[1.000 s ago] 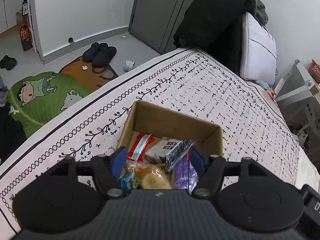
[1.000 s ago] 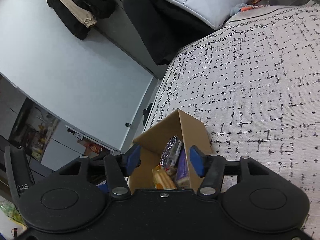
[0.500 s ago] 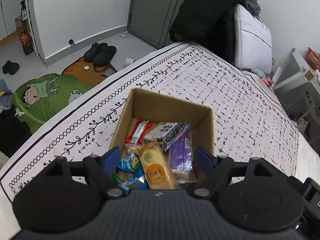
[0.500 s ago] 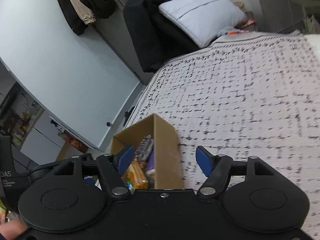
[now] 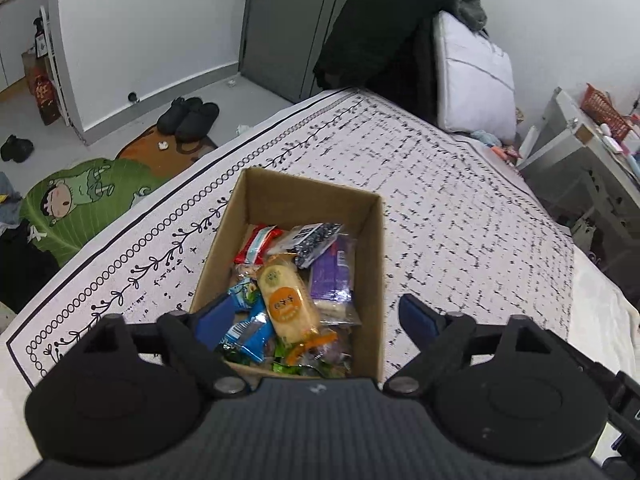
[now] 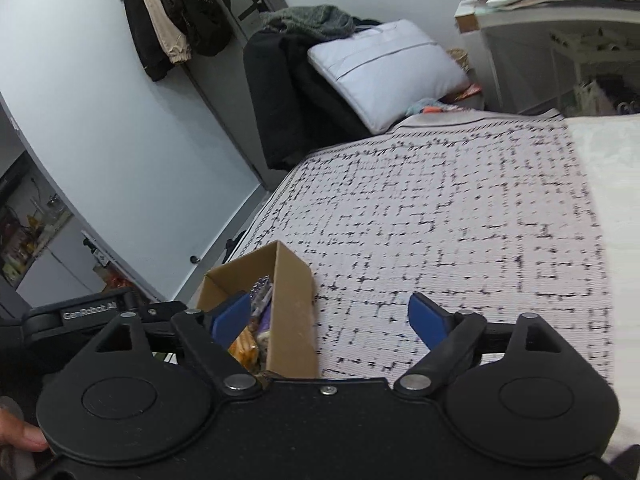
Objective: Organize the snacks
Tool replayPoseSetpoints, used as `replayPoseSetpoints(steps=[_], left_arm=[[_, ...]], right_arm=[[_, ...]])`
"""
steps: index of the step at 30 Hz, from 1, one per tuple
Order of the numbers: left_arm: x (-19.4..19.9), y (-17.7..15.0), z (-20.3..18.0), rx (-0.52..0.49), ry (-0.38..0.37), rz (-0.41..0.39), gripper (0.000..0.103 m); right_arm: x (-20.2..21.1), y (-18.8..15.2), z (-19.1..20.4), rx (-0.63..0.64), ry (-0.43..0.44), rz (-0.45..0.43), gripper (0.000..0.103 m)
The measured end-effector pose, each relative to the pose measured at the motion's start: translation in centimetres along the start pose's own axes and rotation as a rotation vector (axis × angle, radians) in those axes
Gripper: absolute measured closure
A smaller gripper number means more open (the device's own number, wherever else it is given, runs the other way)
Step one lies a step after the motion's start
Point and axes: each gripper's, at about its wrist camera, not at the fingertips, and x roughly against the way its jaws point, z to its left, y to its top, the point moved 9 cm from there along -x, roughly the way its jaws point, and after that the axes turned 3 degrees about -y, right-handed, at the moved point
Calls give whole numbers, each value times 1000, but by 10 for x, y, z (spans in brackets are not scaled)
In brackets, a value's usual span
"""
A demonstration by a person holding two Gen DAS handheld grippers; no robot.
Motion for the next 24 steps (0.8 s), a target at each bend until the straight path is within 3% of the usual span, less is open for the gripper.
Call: replayPoseSetpoints(steps=[9,24], left_arm=[[31,-13,-16,-34,-36,-42,0],[88,-35,-8,-72,-77,-107,0]], right_arm=[[34,-2,-2,54,-50,-70,0],[78,-14,7,135,-57,-99,0]])
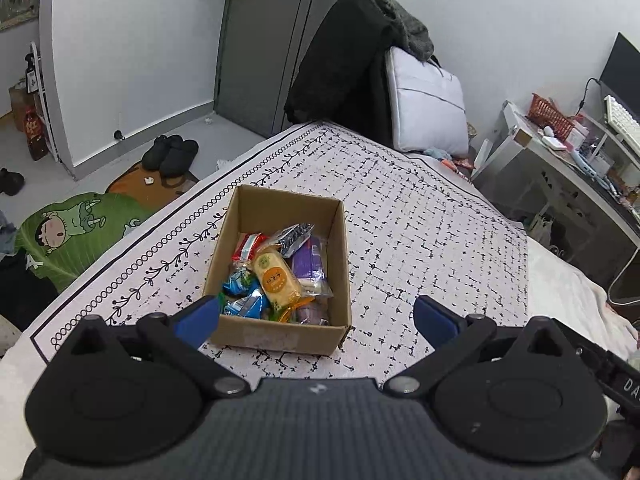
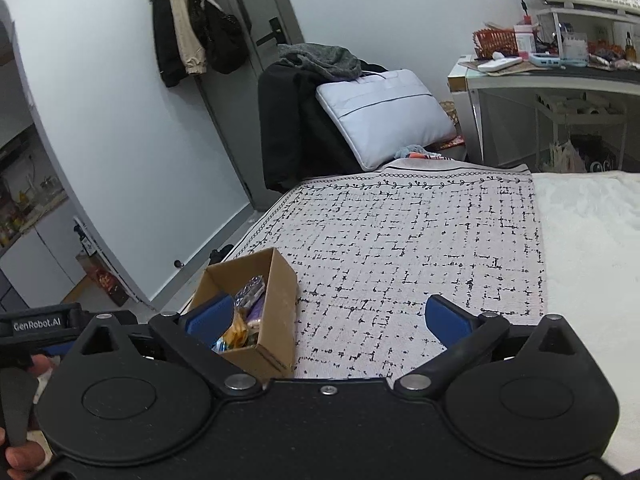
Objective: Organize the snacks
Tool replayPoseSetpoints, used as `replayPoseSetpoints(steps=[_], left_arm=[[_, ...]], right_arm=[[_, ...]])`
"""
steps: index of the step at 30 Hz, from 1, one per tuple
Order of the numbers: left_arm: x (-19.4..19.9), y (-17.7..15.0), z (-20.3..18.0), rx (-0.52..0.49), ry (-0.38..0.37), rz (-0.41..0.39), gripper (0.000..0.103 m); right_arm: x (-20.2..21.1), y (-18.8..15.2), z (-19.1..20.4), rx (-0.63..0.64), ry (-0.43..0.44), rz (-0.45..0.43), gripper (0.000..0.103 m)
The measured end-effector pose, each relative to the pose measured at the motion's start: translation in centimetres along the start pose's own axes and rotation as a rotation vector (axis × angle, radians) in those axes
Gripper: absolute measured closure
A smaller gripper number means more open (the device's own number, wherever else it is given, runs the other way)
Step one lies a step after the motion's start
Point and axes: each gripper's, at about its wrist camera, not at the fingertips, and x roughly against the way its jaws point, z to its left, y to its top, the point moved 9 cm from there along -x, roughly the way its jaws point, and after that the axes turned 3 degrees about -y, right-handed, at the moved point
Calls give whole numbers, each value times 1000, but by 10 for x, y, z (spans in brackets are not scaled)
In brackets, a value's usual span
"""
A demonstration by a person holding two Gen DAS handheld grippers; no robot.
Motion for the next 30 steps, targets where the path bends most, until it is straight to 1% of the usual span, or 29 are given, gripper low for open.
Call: replayPoseSetpoints(steps=[10,17,24,26,30], left_arm=[[33,-15,7,-53,-8,-29,0],[52,-26,12,-77,3,-44,0],[70,-34,19,-109,20,-67,0],[75,-37,19,-127,20,-67,0],[81,-43,19,-163,34,-71,0]], right_arm=[[27,-6,13,44,4,-20,0],[40,-16,17,64,3,-14,0],[53,-25,20,67,34,-6,0],[57,-27,21,63,49,-5,0],[63,-32,23,77,52,0,0]])
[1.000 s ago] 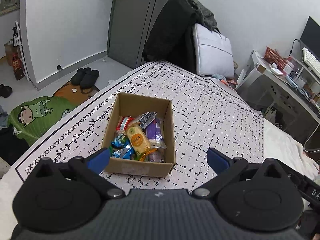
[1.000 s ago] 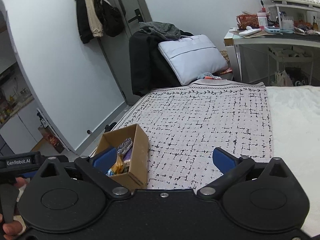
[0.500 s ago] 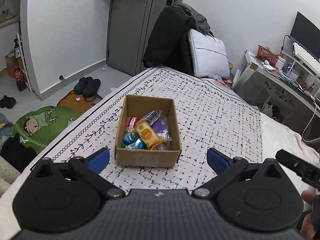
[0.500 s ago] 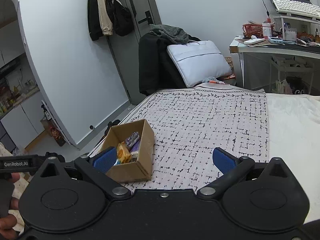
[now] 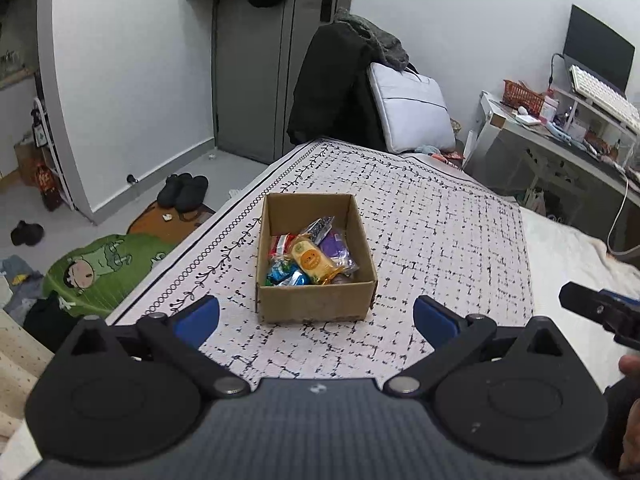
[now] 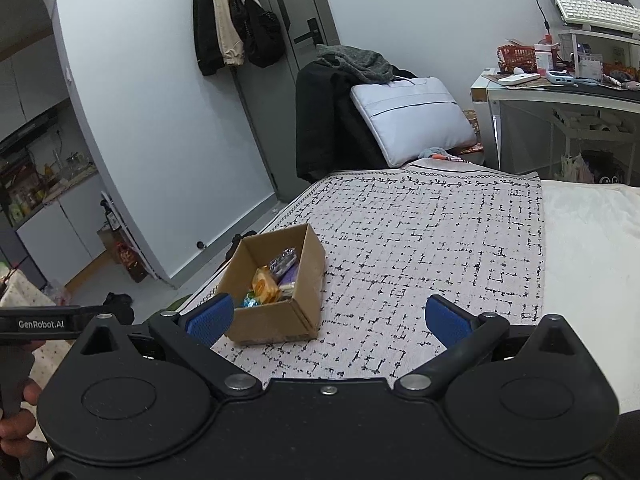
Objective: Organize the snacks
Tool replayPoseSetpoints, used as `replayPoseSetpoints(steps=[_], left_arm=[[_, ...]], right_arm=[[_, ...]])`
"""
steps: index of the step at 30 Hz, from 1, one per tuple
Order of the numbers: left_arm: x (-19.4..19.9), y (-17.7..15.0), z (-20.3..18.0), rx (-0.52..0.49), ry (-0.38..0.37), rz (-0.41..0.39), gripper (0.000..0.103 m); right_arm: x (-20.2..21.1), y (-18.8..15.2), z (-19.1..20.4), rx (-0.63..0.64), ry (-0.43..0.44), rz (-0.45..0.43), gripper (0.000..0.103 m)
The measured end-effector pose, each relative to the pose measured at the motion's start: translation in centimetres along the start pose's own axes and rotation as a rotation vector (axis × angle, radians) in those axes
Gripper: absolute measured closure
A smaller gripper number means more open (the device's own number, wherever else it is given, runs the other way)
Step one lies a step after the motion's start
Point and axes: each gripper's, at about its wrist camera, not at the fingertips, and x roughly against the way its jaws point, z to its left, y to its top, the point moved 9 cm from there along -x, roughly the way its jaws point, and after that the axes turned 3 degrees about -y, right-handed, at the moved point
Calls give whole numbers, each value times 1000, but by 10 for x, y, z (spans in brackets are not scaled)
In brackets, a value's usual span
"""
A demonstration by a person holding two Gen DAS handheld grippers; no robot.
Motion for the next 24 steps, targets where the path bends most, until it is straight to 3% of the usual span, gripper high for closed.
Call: replayPoseSetpoints(steps=[24], left_arm=[[9,-16,-2,-25,8,14,0]], right_arm=[[1,-11,-3,30,-14,16,0]])
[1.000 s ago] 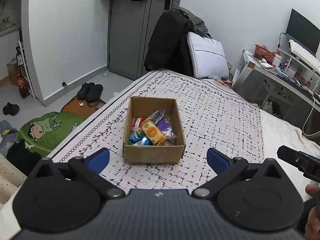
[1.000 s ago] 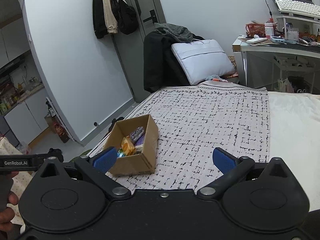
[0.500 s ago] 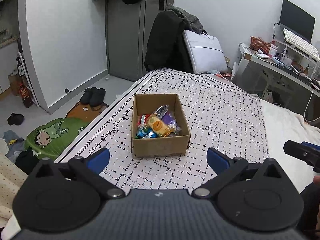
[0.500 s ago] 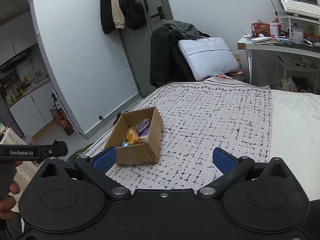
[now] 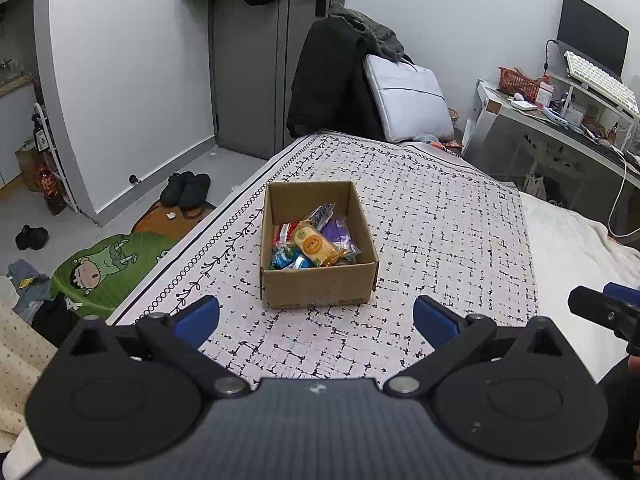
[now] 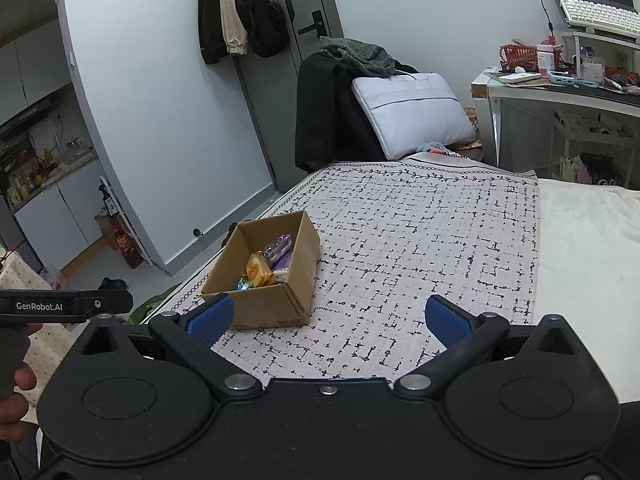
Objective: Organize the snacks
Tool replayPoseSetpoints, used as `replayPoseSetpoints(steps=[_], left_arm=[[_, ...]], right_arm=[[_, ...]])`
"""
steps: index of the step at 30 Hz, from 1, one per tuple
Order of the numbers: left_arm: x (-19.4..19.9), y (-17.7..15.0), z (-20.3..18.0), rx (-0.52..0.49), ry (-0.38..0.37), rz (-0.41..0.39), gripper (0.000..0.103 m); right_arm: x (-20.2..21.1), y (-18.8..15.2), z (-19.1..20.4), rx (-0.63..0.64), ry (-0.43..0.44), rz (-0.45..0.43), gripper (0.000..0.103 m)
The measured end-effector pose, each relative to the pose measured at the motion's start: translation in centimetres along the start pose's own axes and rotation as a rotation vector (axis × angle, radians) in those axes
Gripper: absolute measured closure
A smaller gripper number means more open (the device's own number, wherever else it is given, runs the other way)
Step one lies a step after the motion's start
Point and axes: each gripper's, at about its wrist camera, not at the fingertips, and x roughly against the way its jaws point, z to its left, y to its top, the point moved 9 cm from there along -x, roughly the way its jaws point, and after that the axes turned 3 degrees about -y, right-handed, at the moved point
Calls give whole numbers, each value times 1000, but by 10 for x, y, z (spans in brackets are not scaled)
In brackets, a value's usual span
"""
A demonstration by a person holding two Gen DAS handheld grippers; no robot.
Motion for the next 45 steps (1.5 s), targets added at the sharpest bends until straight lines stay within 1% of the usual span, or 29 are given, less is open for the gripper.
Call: replayPoseSetpoints(steps=[4,16,36,45], left_arm=[[-1,-1,0,17,-2,2,0],[-6,-6,0,14,-8,15,0],[-1,-8,7,27,2,10,0],[-1,-9,7,26,4,12,0]], right_arm=[[-1,-1,0,1,-3,3,0],[-2,-1,0,0,-12,6,0],[-2,-3,0,7,-20,8,0],[-5,-6,-4,-2,-38,16,0]])
